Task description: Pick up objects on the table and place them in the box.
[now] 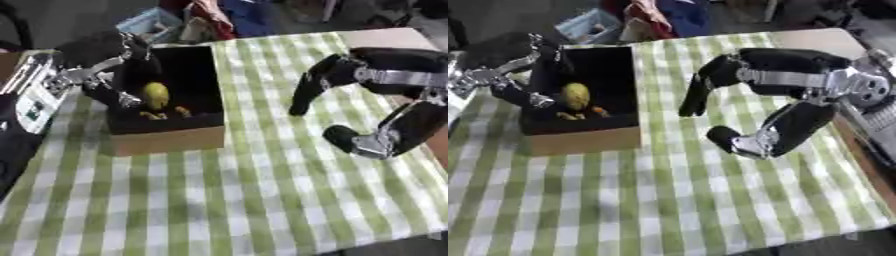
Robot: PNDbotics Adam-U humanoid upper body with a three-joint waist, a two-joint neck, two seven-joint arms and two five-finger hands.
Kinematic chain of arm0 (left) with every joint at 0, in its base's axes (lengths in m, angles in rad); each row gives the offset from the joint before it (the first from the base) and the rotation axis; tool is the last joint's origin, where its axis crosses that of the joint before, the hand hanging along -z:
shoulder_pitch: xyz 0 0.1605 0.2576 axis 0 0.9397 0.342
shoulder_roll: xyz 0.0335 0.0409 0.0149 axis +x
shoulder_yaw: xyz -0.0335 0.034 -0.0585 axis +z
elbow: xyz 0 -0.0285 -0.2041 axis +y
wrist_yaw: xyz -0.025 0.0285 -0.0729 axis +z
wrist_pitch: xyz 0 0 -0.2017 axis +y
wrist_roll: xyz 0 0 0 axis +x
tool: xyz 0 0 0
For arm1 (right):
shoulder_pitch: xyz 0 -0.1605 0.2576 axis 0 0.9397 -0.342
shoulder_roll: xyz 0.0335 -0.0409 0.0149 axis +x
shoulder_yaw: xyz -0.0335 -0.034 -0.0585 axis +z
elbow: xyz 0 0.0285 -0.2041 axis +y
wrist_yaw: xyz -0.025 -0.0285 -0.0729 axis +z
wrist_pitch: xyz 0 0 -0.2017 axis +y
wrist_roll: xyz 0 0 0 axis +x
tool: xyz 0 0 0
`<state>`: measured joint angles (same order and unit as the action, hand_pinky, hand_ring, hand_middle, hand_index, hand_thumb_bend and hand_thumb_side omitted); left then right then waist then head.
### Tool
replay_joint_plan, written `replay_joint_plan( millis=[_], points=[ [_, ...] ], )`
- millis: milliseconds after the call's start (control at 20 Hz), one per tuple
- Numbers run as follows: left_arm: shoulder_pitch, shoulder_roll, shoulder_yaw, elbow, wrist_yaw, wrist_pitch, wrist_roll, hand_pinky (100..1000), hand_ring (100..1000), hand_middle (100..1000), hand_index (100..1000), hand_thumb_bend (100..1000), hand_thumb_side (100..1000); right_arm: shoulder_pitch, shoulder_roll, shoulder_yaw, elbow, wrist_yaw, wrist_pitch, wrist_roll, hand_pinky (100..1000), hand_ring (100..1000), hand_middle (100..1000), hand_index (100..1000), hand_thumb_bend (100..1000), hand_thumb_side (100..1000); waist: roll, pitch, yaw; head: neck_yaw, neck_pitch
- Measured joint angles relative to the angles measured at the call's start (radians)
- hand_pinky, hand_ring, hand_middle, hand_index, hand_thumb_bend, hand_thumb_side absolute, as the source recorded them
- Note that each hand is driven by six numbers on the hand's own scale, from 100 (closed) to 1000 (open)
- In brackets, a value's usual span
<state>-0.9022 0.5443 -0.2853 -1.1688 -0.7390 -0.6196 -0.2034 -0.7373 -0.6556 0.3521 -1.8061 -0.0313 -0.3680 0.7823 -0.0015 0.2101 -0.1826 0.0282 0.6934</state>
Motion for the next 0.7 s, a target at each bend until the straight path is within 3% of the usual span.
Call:
replay_joint_plan(
  millis=[400, 700],
  points=[
    [0.044, 0.041, 0.007, -0.114, 0.144, 0.041, -0.048, 648, 493, 501, 689, 385, 100, 0.02, 0.0, -0.005, 0.01, 0.005, -0.005, -0.011, 752, 650, 661, 797, 100, 553, -0.006, -0.007, 0.025, -0.009, 0.0],
    [0.189, 0.14, 0.059, -0.318, 0.354, 0.125, -0.065, 655, 476, 482, 680, 303, 100, 0.054, -0.001, -0.027, 0.025, 0.023, -0.012, -0.037, 750, 647, 658, 797, 100, 542, -0.011, -0.016, 0.066, -0.033, 0.0]
  ],
)
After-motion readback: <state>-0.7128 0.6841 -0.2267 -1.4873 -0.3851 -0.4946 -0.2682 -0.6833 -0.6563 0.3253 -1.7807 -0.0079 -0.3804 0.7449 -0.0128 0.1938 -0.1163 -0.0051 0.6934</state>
